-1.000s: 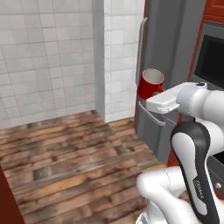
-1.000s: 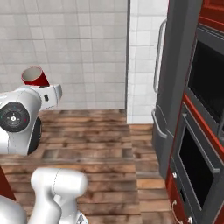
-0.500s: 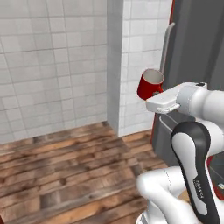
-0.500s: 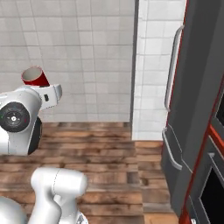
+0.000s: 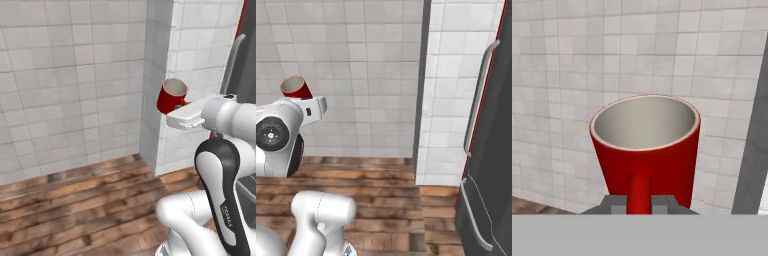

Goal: Open the cabinet directly in front. Then move the liquor and the mug to the dining counter with the candle on it.

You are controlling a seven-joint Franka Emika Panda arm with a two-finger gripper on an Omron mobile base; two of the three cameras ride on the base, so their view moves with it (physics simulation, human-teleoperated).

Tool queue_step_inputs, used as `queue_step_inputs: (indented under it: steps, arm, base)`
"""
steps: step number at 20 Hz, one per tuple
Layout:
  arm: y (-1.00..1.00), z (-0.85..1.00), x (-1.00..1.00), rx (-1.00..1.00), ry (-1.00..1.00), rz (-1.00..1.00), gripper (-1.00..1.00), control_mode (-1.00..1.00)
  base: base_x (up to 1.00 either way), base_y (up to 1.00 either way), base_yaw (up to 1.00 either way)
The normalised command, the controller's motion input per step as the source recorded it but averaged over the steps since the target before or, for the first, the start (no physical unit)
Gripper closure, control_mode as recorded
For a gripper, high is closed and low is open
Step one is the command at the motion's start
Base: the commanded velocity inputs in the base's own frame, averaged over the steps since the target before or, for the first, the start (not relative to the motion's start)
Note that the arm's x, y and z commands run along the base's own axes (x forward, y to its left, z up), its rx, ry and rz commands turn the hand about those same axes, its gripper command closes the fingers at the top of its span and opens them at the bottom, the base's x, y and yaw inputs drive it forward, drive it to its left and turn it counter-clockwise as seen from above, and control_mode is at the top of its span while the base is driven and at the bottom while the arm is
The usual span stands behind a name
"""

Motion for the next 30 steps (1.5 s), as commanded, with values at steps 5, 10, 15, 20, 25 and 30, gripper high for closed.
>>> queue_step_inputs:
  steps: [5, 10, 15, 20, 25, 30]
  arm:
    - [0.0, 0.0, 0.0, 0.0, 0.0, 0.0, 1.0, 1.0]
    - [0.0, 0.0, 0.0, 0.0, 0.0, 0.0, 1.0, 1.0]
    - [0.0, 0.0, 0.0, 0.0, 0.0, 0.0, 1.0, 1.0]
    - [0.0, 0.0, 0.0, 0.0, 0.0, 0.0, 1.0, 1.0]
    - [0.0, 0.0, 0.0, 0.0, 0.0, 0.0, 1.0, 1.0]
    - [0.0, 0.0, 0.0, 0.0, 0.0, 0.0, 1.0, 1.0]
  base:
    - [1.0, 0.21, 0.32]
    - [1.0, 0.2, 0.4]
    - [1.0, 0.19, 0.51]
    - [0.39, 0.19, 0.74]
    - [0.0, 0.25, 0.86]
    - [0.09, 0.31, 0.81]
